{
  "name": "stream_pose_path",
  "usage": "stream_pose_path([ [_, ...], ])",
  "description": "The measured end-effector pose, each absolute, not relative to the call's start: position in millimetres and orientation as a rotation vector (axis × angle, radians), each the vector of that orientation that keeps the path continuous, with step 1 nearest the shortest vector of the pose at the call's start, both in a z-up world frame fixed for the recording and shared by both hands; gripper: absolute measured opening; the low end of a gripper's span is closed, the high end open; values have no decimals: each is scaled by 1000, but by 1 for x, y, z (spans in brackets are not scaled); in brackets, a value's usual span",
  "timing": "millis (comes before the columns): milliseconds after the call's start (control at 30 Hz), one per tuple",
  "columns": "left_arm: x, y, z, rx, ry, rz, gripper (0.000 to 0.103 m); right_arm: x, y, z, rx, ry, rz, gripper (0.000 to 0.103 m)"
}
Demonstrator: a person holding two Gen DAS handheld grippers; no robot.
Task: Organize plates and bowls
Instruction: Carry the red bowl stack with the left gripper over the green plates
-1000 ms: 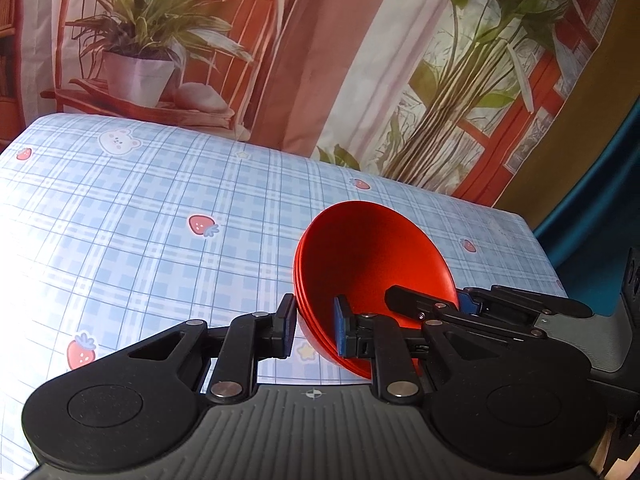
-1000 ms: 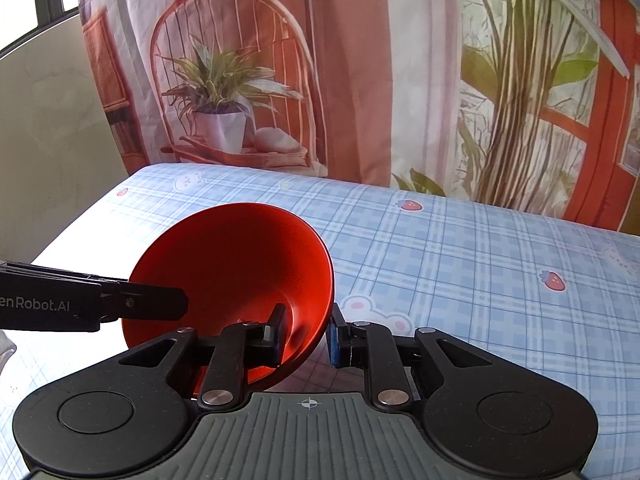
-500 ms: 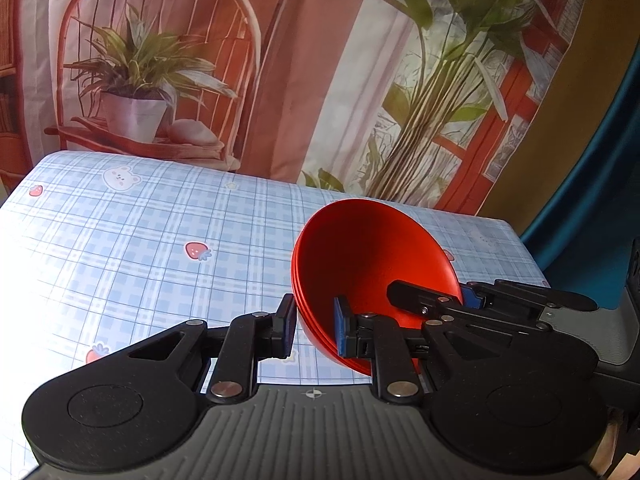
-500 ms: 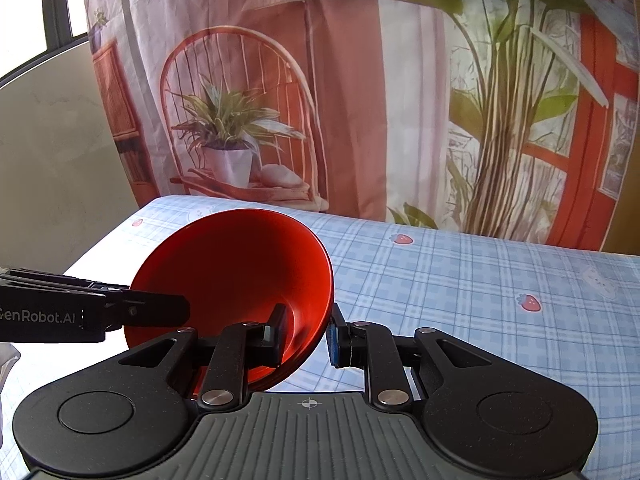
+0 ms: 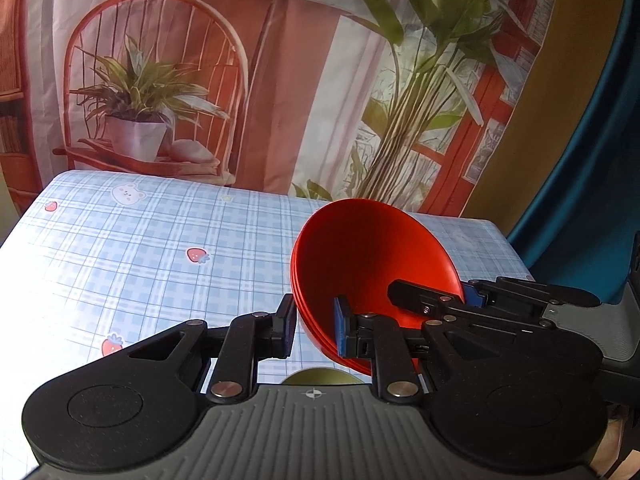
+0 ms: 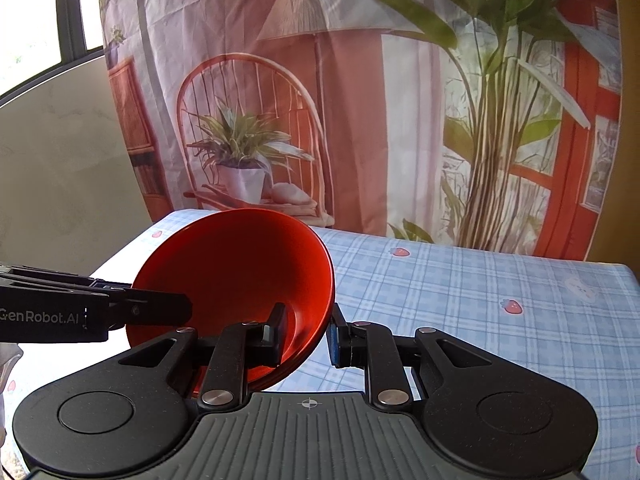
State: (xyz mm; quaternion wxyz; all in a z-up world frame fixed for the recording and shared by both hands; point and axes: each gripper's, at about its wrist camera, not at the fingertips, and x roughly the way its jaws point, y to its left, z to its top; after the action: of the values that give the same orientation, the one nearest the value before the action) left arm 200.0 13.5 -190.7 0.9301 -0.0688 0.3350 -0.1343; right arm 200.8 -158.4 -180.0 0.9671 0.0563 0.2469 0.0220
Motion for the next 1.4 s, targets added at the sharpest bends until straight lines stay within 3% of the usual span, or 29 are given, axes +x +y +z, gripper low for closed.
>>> stream_pose_path([
  [1400,119,18,-227,-123,752,-278,21,126,-122,-210,120,576,89,19],
])
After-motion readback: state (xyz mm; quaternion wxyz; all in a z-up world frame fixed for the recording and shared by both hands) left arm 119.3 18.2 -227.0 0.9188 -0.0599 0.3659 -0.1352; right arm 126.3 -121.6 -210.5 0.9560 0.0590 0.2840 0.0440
